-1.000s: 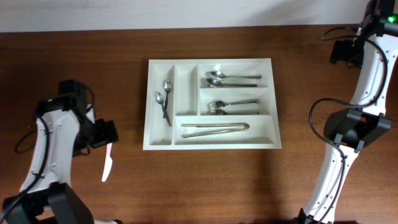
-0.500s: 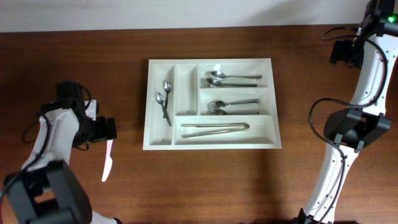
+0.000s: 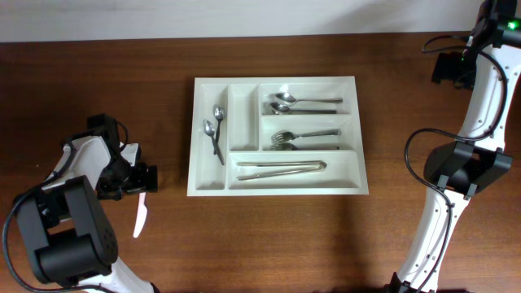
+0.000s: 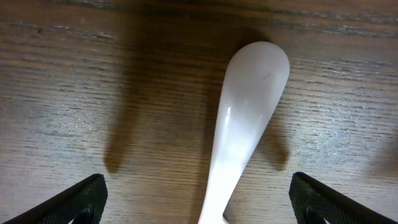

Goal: Pack container
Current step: 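Move the left gripper back over the white plastic knife, then lower the left gripper and grasp the white knife's handle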

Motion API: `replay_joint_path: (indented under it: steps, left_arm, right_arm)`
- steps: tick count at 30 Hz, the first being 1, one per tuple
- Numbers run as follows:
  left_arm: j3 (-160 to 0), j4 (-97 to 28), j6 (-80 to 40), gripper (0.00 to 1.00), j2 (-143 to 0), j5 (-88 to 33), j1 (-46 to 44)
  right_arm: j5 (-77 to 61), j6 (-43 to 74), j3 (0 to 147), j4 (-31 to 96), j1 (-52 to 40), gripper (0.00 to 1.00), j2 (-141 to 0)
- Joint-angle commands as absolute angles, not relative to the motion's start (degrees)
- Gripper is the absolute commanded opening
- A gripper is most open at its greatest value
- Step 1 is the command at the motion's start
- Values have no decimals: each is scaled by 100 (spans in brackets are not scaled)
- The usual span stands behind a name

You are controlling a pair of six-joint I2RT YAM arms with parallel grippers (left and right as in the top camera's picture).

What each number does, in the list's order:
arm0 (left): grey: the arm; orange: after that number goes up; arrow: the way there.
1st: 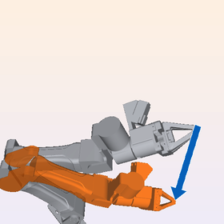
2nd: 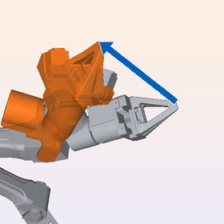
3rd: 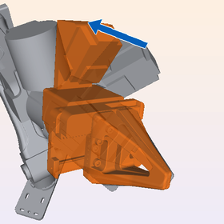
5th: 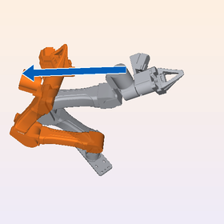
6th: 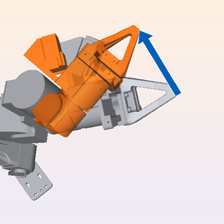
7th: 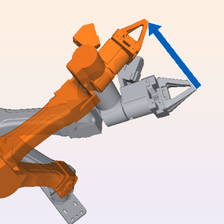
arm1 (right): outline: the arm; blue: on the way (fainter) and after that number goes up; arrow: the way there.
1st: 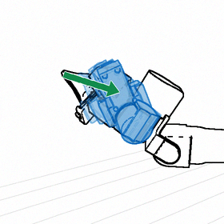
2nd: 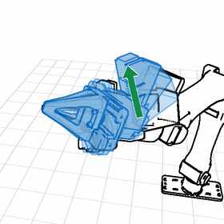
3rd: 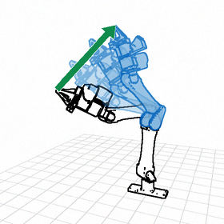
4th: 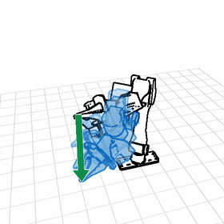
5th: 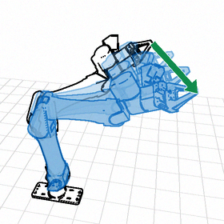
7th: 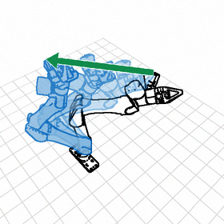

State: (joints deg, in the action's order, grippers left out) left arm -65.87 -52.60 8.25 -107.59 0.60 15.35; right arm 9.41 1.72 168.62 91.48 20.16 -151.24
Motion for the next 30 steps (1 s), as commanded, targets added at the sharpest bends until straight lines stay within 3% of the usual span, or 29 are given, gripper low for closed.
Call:
replay_joint_path:
  steps: [1, 30]
  left_arm:
    - [-6567, -5218, 1118, 95, -10855, -21, 1555]
    - [-6565, -5183, 648, 93, -11024, 626, 1177]
  right_arm:
    - [950, 244, 16864, 9146, 2018, 99, -15163]
    - [950, 244, 16864, 9148, 2018, 99, -15163]
